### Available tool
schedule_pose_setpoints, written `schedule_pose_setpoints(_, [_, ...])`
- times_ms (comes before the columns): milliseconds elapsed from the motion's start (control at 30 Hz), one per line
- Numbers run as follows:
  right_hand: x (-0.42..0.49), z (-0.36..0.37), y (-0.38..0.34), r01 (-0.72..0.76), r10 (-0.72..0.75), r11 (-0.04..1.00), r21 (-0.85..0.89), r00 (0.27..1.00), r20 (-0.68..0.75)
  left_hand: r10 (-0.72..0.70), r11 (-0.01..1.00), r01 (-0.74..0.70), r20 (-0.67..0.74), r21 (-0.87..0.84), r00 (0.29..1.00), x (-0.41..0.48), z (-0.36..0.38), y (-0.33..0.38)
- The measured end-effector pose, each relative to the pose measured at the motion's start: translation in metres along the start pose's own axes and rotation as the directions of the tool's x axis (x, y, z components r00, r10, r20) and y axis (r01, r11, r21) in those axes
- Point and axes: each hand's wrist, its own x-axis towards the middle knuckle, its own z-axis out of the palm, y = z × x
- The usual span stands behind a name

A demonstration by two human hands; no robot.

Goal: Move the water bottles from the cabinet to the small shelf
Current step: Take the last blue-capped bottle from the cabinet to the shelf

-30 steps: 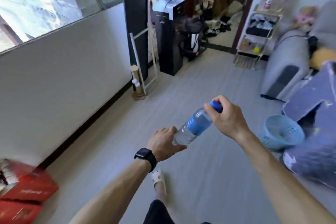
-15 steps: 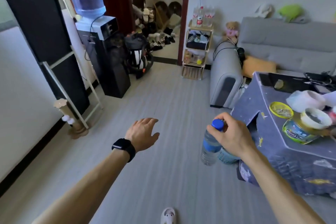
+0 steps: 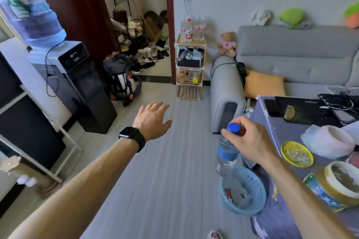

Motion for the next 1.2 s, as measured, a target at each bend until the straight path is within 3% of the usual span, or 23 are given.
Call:
schedule_pose_setpoints(333, [0.221, -0.037, 0.03, 0.075, -0.075, 0.997, 0.005, 0.997, 0.028, -0.109, 0.993, 0.107, 0.036, 0.042, 0.993, 0.201, -0.009, 0.015])
schedule_pose_setpoints(600, [0.407, -0.013, 0.024, 0.121, -0.121, 0.992, -0.019, 0.993, 0.002, -0.145, 0.988, 0.145, -0.002, 0.055, 0.989, 0.365, -0.013, -0.042])
schedule_pose_setpoints(800, [0.531, 0.033, 0.007, 0.083, -0.081, 0.996, -0.042, 0.996, 0.048, -0.095, 0.992, 0.095, 0.004, 0.082, 0.995, 0.495, -0.017, -0.101])
schedule_pose_setpoints(1033, [0.68, 0.052, -0.014, 0.081, -0.085, 0.995, -0.055, 0.995, -0.058, -0.041, 0.996, 0.043, -0.028, 0.078, 0.999, 0.655, -0.032, -0.144])
schedule_pose_setpoints(1200, [0.779, 0.075, -0.013, 0.102, -0.104, 0.994, -0.031, 0.993, -0.06, -0.002, 0.997, 0.002, 0.0, 0.078, 1.0, 0.756, -0.022, -0.157])
